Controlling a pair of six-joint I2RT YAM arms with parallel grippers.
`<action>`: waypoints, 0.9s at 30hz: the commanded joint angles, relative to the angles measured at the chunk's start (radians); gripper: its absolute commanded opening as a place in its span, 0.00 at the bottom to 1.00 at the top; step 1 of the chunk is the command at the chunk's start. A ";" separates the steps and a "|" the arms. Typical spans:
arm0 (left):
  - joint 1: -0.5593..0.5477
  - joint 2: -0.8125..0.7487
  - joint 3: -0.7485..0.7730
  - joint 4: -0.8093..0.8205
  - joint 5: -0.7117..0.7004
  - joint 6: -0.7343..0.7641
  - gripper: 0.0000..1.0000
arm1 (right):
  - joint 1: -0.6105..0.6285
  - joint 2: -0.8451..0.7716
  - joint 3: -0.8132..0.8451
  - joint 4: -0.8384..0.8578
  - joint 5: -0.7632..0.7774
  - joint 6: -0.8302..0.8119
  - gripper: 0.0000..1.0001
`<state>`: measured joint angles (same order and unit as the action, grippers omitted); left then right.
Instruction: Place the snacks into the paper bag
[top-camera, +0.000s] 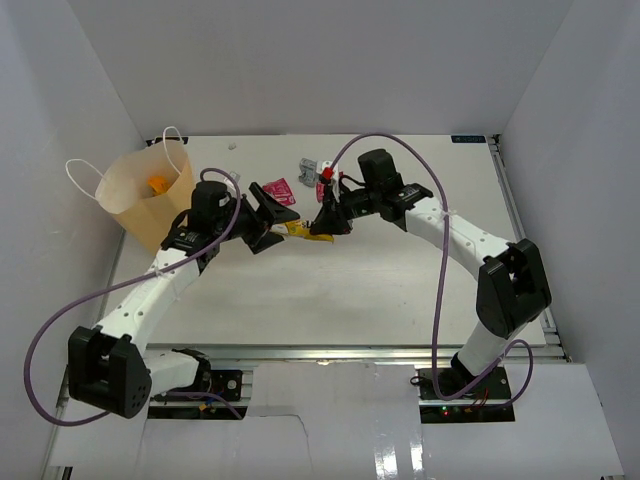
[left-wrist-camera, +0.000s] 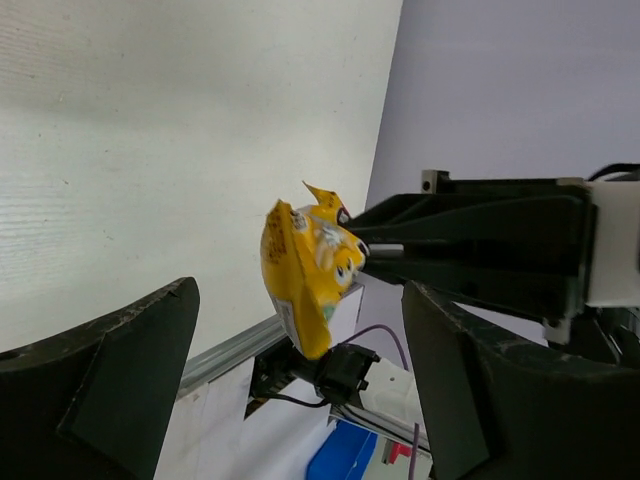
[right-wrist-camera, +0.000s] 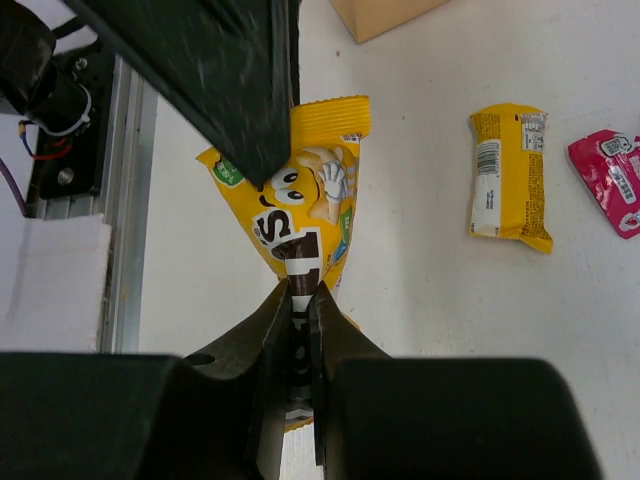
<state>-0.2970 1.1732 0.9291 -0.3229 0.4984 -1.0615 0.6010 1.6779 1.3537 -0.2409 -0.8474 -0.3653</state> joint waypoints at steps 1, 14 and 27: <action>-0.045 0.038 0.036 0.088 -0.044 -0.037 0.92 | 0.008 -0.026 0.002 0.112 -0.002 0.137 0.14; -0.088 0.060 0.024 0.125 -0.064 -0.066 0.55 | 0.023 -0.026 -0.005 0.115 -0.008 0.138 0.19; -0.088 0.037 0.069 0.044 -0.144 0.017 0.23 | 0.019 -0.055 -0.005 0.081 -0.032 0.085 0.53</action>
<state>-0.3843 1.2591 0.9363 -0.2428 0.4160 -1.0996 0.6174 1.6749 1.3453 -0.1585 -0.8482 -0.2607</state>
